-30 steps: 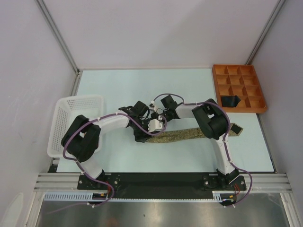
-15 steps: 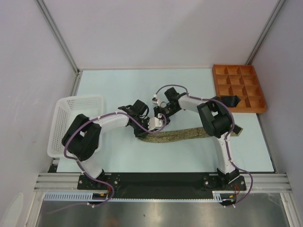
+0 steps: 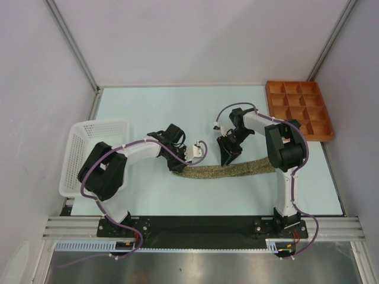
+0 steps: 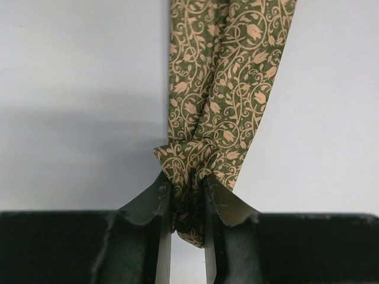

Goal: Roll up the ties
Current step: Roll the tie at the center of the board.

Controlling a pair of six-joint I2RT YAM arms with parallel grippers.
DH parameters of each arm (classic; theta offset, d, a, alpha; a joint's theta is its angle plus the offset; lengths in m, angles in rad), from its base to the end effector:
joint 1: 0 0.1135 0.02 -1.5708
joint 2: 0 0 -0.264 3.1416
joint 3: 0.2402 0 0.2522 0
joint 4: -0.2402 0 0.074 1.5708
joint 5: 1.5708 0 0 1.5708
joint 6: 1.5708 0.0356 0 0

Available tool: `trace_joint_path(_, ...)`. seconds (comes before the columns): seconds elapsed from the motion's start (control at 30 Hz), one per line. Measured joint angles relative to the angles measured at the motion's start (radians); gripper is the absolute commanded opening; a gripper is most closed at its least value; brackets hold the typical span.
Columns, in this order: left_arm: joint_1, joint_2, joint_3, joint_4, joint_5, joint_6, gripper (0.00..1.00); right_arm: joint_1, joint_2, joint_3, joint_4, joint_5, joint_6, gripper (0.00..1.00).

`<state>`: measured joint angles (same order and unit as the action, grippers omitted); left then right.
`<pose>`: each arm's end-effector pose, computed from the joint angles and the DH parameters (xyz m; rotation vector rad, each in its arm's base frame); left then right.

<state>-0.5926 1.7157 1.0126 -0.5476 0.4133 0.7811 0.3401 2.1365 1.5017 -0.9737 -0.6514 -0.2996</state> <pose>0.2552 -0.1891 0.1609 1.8083 2.0589 -0.5300 0.3609 0.1506 0.1372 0.9037 -2.7879 -0.9884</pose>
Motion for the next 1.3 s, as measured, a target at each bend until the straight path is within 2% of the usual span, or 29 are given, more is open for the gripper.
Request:
trace_joint_path(0.2, 0.000, 0.000, 0.003, 0.001, 0.000, 0.003, 0.08, -0.011, -0.019, -0.082, -0.140, 0.069, -0.041, 0.36)
trace_joint_path(0.37, 0.000, 0.000, 0.005, 0.005, 0.005, 0.003, 0.08, -0.026, -0.019, -0.146, -0.238, 0.106, -0.073, 0.38)
trace_joint_path(0.5, 0.000, 0.000, 0.005, 0.007, 0.008, 0.002, 0.08, -0.048, -0.019, -0.124, -0.256, 0.141, -0.087, 0.40)
trace_joint_path(0.77, 0.015, 0.001, 0.005, 0.008, 0.007, -0.031, 0.07, -0.074, -0.073, 0.009, -0.168, 0.139, -0.132, 0.42)
trace_joint_path(1.03, 0.035, 0.000, 0.002, 0.023, 0.009, -0.080, 0.06, 0.087, -0.167, -0.036, -0.092, 0.008, -0.108, 0.41)
trace_joint_path(1.2, 0.042, -0.011, -0.018, 0.048, 0.011, -0.113, 0.06, 0.165, -0.167, -0.082, 0.005, -0.063, -0.032, 0.50)
trace_joint_path(1.3, 0.043, -0.028, -0.035, 0.062, 0.012, -0.130, 0.06, 0.187, -0.167, -0.091, 0.083, -0.071, 0.013, 0.50)
